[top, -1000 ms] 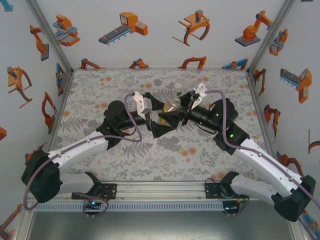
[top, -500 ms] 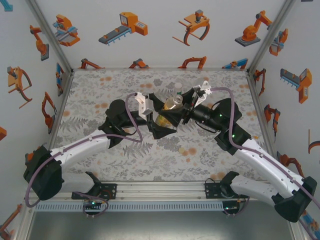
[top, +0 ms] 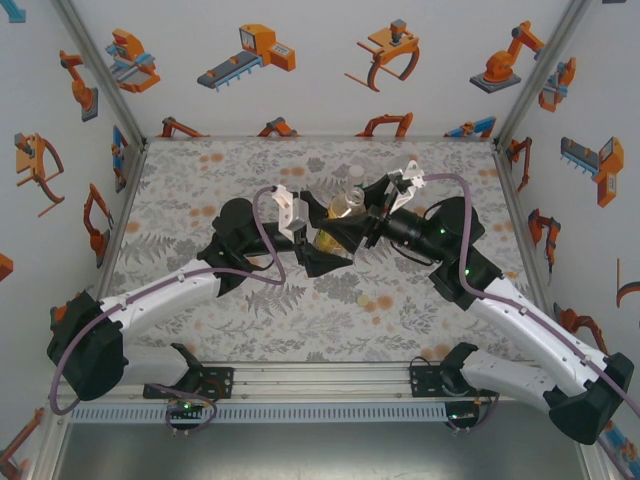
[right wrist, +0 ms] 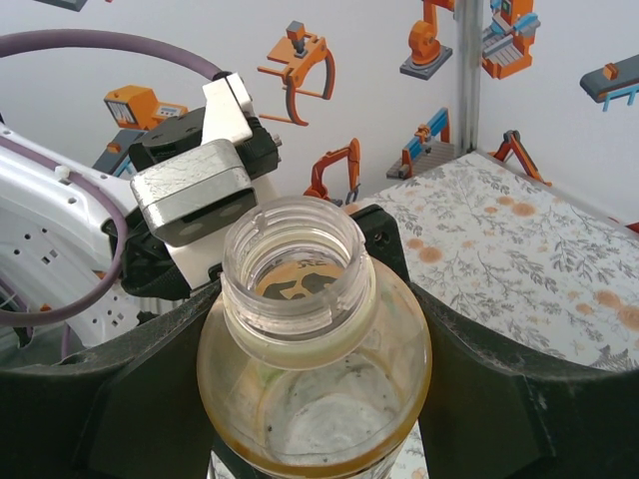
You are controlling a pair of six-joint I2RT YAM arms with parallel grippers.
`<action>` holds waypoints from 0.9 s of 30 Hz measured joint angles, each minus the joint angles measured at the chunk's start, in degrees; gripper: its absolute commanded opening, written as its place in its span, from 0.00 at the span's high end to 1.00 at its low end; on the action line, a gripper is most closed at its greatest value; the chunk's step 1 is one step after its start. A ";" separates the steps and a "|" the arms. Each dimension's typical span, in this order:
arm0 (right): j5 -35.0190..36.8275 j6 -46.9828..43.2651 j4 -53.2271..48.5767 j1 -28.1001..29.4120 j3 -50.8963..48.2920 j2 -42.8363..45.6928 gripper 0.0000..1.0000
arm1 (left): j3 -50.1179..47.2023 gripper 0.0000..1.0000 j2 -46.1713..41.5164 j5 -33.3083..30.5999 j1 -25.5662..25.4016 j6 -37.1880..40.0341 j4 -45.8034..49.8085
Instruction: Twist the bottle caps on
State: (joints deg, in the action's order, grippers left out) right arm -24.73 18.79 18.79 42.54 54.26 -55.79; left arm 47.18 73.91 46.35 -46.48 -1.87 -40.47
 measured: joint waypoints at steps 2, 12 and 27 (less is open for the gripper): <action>0.00 0.22 0.09 0.00 0.00 0.00 0.54 | 0.00 0.30 0.00 0.02 0.00 0.17 0.28; 0.22 0.31 0.15 -0.02 0.00 0.00 0.54 | 0.04 0.41 0.00 0.22 -0.11 0.20 1.20; 0.37 0.31 0.13 0.00 0.00 0.00 0.37 | 0.52 0.51 -0.37 0.20 -0.11 1.01 3.04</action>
State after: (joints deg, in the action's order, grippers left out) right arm -24.36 19.09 18.92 42.54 54.26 -55.79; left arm 47.70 73.54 46.54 -46.59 -0.86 -37.43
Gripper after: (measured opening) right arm 0.612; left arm 0.562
